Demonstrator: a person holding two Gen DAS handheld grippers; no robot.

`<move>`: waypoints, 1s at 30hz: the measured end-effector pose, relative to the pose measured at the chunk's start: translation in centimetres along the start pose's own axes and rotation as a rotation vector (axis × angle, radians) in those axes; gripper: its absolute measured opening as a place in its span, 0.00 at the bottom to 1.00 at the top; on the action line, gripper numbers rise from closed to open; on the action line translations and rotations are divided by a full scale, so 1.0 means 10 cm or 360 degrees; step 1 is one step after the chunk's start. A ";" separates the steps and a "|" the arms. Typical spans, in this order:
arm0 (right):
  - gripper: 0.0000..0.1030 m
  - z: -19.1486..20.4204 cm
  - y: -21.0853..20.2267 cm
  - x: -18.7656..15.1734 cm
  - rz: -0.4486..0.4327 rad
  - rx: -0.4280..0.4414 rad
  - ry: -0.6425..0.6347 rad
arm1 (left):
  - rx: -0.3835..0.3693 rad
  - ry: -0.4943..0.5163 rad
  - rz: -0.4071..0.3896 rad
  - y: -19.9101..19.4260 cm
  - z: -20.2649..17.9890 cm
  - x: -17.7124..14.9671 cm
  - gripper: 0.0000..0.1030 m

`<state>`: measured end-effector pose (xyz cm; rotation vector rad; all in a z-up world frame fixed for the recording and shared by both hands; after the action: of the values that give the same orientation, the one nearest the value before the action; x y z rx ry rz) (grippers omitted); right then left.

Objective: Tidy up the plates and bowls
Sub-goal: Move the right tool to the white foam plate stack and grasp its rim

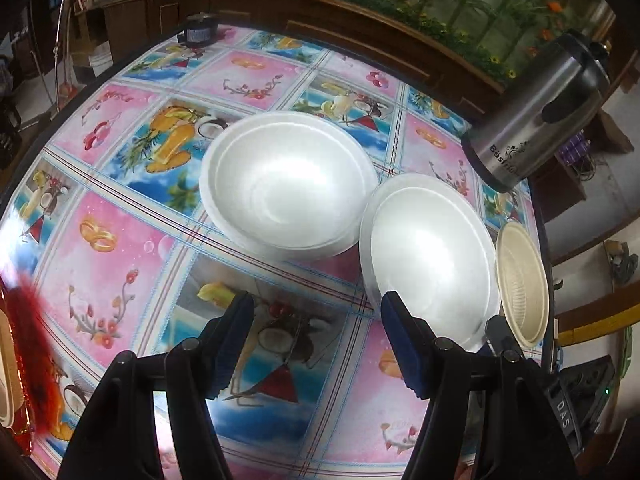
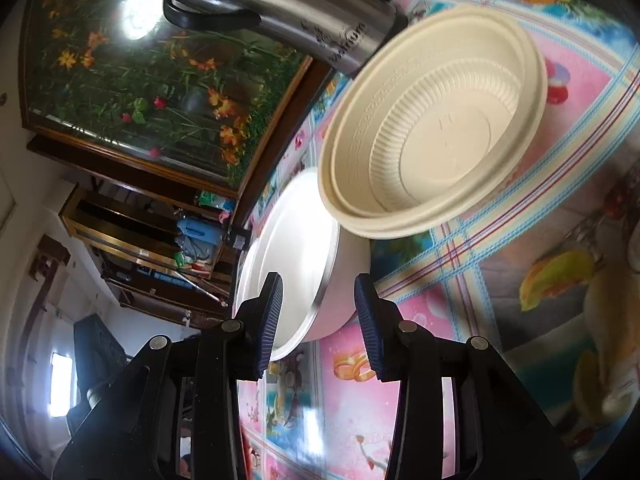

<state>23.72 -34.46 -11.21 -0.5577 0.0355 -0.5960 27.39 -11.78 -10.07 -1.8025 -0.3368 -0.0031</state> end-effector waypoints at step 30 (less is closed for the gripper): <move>0.24 -0.07 0.04 -0.10 -0.0051 -0.0069 0.0056 | -0.0194 -0.0068 0.0052 0.27 -0.17 0.05 0.13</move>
<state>22.99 -33.99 -12.09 -0.5906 0.0727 -0.6375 28.82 -13.89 -12.11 -1.9308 -0.3439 0.0385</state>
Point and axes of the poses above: each gripper's, at about its wrist camera, not at the fingertips, and y roughly the way its jaws point, z to its left, x to its top, the point moved 6 cm from there along y, roughly the way its jaws point, and after that the axes turned 14 degrees about z, right-handed, at the moved point
